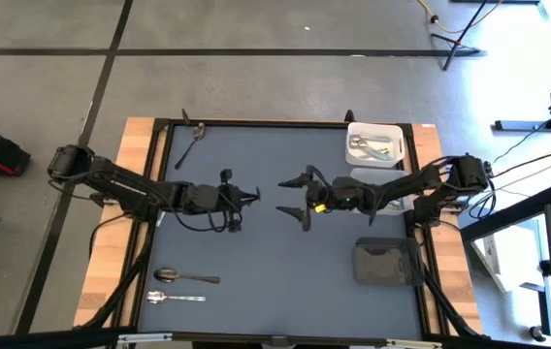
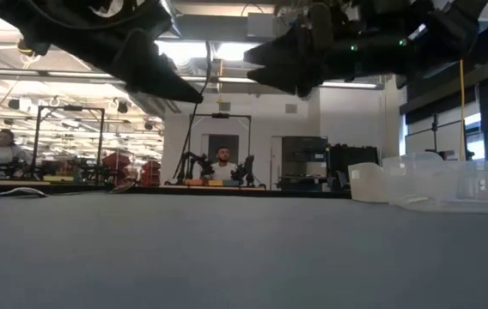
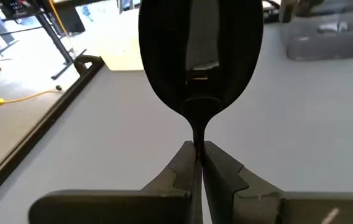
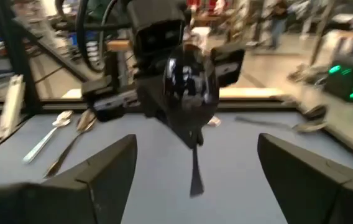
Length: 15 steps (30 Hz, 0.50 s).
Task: Sort silverware by color (type)
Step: Put the black spoon into the black bin
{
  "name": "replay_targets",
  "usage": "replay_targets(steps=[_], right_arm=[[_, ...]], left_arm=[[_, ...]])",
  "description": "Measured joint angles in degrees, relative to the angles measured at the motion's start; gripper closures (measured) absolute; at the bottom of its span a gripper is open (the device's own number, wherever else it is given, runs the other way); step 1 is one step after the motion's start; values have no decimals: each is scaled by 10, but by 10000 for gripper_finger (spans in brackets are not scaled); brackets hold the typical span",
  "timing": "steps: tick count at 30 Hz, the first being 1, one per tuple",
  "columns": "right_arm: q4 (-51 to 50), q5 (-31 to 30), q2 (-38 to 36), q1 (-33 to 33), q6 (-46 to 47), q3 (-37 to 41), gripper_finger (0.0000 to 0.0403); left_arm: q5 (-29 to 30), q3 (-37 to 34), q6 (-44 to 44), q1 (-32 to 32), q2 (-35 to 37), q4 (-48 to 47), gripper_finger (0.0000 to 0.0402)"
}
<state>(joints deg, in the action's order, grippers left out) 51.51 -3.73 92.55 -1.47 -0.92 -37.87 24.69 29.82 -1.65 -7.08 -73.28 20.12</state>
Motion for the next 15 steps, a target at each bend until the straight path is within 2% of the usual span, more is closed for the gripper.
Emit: replay_targets(steps=[3,5,12,15], right_arm=[[9,-49,0,-15,-9,-8,94],[10,-58,6,-21,-9,-19,100],[4,-63,96,-42,-26,-102,116],[1,-111,121,-47,-41,-137,122]], left_arm=[[0,0,0,1,0,21,388],[-1,0,0,0,0,27,388],[-1,0,0,0,0,32,388],[-2,0,0,0,0,31,388]])
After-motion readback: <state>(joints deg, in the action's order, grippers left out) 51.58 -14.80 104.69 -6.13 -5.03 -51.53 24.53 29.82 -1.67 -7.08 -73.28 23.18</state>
